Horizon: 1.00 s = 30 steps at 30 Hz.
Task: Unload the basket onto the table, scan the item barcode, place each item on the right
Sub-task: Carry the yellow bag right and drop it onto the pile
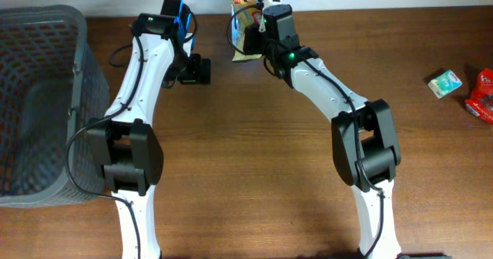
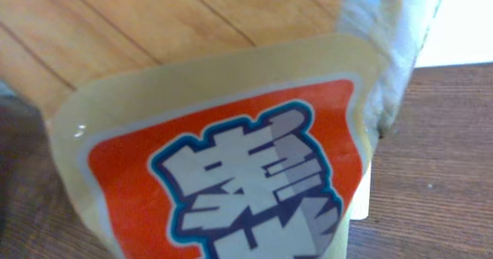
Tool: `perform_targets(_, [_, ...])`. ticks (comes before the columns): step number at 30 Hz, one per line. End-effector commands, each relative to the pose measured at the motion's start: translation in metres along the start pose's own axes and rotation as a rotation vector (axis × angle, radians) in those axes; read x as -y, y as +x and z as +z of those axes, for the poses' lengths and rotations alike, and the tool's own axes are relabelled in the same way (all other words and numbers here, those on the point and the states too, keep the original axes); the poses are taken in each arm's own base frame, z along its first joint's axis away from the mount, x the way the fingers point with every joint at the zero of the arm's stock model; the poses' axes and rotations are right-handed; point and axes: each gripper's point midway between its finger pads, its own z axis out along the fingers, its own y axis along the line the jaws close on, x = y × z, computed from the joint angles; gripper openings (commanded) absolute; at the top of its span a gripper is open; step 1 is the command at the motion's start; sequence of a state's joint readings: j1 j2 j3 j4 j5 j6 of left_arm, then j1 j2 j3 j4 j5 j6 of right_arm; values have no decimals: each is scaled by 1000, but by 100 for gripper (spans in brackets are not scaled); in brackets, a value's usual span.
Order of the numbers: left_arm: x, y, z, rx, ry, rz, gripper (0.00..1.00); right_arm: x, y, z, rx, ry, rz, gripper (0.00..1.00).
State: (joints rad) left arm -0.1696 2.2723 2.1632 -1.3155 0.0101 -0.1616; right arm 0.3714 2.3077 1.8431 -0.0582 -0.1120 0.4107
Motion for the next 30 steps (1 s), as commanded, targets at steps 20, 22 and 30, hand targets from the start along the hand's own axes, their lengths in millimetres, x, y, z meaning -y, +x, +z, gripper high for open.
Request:
perform_targets(20, [-2,0,2,-4,-8,-10,99,434,-20,-364,-110,1005,572,4])
perform_targets(22, [-2,0,2,-4,-8,-10,99,448,-15,-364,-104,1015,580,21])
perform_targets(30, [-2,0,2,-4,-8,-10,99,396,-54,-422,-4,1035,575,99])
